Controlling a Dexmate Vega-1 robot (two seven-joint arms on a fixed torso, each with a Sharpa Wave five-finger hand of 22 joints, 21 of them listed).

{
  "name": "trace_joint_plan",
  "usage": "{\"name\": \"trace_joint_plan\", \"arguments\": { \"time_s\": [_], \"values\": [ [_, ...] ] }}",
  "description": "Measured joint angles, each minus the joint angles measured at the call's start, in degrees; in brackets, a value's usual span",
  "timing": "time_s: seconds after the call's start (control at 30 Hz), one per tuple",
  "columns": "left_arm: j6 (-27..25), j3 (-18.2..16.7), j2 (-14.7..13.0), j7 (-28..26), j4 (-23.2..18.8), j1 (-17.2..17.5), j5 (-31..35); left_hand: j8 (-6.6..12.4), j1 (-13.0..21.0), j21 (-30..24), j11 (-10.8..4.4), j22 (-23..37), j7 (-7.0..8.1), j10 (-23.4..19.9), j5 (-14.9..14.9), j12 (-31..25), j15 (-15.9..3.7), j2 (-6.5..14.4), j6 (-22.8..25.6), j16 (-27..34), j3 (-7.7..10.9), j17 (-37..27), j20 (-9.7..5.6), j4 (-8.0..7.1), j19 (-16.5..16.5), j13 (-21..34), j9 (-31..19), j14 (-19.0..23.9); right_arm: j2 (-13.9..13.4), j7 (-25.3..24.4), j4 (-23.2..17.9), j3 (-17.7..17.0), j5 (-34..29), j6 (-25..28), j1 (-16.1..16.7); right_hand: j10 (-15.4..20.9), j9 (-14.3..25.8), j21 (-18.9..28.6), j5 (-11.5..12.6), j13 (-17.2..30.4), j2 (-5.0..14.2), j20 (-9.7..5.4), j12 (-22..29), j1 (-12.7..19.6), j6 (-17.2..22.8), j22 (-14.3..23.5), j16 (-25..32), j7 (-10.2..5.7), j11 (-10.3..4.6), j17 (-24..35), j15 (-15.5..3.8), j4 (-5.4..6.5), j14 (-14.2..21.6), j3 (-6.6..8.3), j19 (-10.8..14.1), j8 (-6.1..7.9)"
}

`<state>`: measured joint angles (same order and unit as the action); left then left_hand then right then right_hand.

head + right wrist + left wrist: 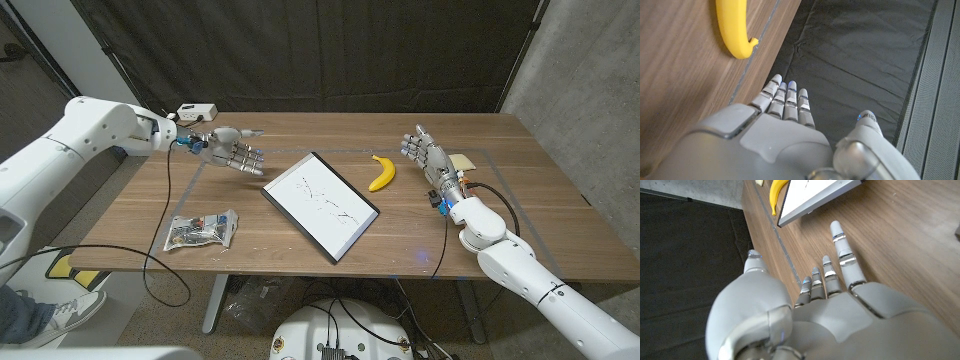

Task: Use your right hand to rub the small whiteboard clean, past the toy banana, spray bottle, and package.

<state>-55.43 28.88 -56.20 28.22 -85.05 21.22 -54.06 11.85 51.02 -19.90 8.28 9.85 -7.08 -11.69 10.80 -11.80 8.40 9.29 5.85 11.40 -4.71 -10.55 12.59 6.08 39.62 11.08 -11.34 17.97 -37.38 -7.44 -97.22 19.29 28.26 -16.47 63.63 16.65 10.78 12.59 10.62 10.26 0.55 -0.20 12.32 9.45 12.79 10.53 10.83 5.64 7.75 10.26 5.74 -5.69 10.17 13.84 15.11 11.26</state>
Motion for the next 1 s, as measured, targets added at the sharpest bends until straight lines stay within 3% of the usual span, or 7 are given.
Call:
{"name": "trace_joint_plan", "arguments": {
  "time_s": [0.33,0.47,0.7,0.77,1.0],
  "values": [
    [-5.13,6.74,1.71,5.31,2.03,-8.19,5.90,-0.22,-1.08,0.58,0.75,0.00,-0.18,0.90,0.00,0.33,1.12,-0.15,-0.36,0.01,0.39,-0.27,-0.44,-0.39,0.61,0.00,0.00,0.56,-0.17,0.00,-0.27,0.02,0.21,0.14,0.45,0.00,0.00,0.00,0.00,0.00,0.30,0.00,0.00,0.30,0.00,0.00,0.00,0.00,0.00,0.00,0.00,0.00,0.00,0.00,0.00,0.00],
    [-6.48,9.43,2.57,7.97,3.24,-11.01,8.68,-0.22,-1.08,0.63,1.23,0.01,0.09,1.38,0.00,0.49,0.61,-0.14,-1.24,0.28,0.70,-0.26,-0.71,-0.71,1.93,0.00,0.00,1.53,-0.17,0.00,-0.23,-0.01,0.33,0.14,0.54,0.00,0.00,0.00,0.00,0.00,0.30,0.00,0.00,0.30,0.00,0.00,0.00,0.00,0.00,0.00,0.00,0.00,0.00,0.00,0.00,0.00],
    [-8.11,14.59,4.34,11.46,5.29,-15.92,13.28,-0.66,-1.08,1.28,1.11,-0.26,-0.10,1.52,0.00,0.49,1.45,-0.14,-1.66,-0.11,0.86,-0.25,-0.47,-0.87,2.75,-0.01,0.01,1.01,-0.19,0.05,-0.11,-0.24,0.57,0.02,0.83,0.00,0.00,0.00,0.00,0.00,0.30,0.00,0.00,0.30,0.00,0.00,0.00,0.00,0.00,0.00,0.00,-0.24,0.00,0.24,0.00,0.00],
    [-8.36,15.51,4.70,12.27,5.67,-16.72,14.39,-0.66,-1.23,2.17,0.69,-0.26,-0.10,1.42,0.00,0.48,1.53,-0.29,-1.66,-0.22,0.88,-0.27,0.02,-0.89,2.15,-0.01,0.01,0.06,-0.21,0.05,-0.11,-0.27,0.60,-0.04,0.87,0.00,0.00,0.00,0.00,0.00,0.30,0.00,0.00,0.30,0.00,0.00,0.00,0.00,0.00,0.00,0.00,-0.24,0.00,0.24,0.00,0.00],
    [-8.21,18.17,6.00,13.98,6.76,-18.83,17.63,-0.33,-2.66,6.44,-0.22,-0.10,-0.29,0.96,-0.22,0.48,1.73,-0.51,-0.81,-1.03,0.93,-0.26,0.11,-1.92,-4.50,-0.01,-0.26,-3.23,-0.69,-0.43,-0.78,-1.01,0.88,-0.13,1.86,-0.01,0.00,0.00,0.00,0.00,0.30,0.01,0.00,0.30,0.00,0.00,0.00,0.00,0.00,0.00,0.00,-0.24,0.00,0.24,0.00,0.00]
  ]
}}
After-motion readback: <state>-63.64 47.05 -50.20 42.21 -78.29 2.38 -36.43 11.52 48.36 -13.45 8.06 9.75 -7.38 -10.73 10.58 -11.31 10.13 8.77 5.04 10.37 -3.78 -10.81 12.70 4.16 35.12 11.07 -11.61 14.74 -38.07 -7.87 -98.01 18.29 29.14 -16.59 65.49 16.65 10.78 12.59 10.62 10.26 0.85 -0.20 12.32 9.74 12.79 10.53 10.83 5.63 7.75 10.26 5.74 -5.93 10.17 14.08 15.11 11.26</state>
